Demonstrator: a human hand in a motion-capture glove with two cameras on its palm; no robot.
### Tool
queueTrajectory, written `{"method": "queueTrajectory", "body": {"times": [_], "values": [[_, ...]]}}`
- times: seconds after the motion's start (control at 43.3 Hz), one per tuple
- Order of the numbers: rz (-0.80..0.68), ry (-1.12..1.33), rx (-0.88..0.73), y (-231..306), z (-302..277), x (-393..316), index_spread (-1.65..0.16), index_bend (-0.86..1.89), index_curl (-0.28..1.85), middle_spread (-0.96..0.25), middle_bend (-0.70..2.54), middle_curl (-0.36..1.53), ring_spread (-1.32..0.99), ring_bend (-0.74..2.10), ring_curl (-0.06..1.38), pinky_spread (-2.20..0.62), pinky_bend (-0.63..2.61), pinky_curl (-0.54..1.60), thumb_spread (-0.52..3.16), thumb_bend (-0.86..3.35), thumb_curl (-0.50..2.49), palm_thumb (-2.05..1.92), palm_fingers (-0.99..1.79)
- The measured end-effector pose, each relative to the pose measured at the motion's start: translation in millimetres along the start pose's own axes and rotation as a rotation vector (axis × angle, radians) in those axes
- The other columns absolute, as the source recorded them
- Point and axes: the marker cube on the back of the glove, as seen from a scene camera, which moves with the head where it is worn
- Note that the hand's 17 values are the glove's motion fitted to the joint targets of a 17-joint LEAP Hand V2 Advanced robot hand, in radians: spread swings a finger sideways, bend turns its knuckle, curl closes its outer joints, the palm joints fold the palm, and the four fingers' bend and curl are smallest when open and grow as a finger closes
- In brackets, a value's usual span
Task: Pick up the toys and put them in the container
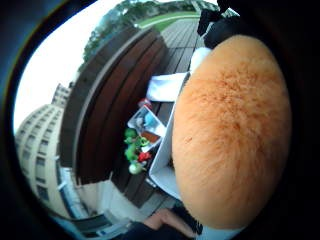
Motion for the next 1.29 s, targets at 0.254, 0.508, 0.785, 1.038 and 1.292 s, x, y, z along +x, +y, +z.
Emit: {"method": "queueTrajectory", "body": {"times": [0.254,0.508,0.785,1.038,1.292], "values": [[0.308,0.181,-0.083,50.5,-7.9,11.8,-0.35,-0.02,0.02,-0.14,0.15,0.52,-0.26,0.91,0.53,-0.33,1.5,0.51,1.08,-0.14,0.59,0.24,-0.06],[0.386,0.239,-0.087,143.9,-38.6,87.9,-0.3,0.06,0.06,0.02,0.14,0.42,-0.04,0.51,0.34,-0.06,1.39,0.41,0.94,-0.13,0.41,-0.16,-0.26],[0.505,0.248,-0.055,225.5,-59.6,175.7,-0.29,0.04,0.06,0.05,0.16,0.37,0.03,0.46,0.32,0.01,1.37,0.38,0.91,-0.12,0.3,-0.15,-0.23],[0.565,0.281,-0.097,275.5,-47.8,215.4,-0.29,0.12,0.12,0.01,0.22,0.39,0.02,0.31,0.29,0.03,1.02,0.28,0.9,-0.12,0.24,-0.16,-0.24],[0.566,0.321,-0.121,298.2,-38.3,227.9,-0.28,0.09,0.14,0.0,0.18,0.38,-0.01,0.22,0.28,0.02,0.84,0.24,0.89,-0.13,0.19,-0.18,-0.21]]}}
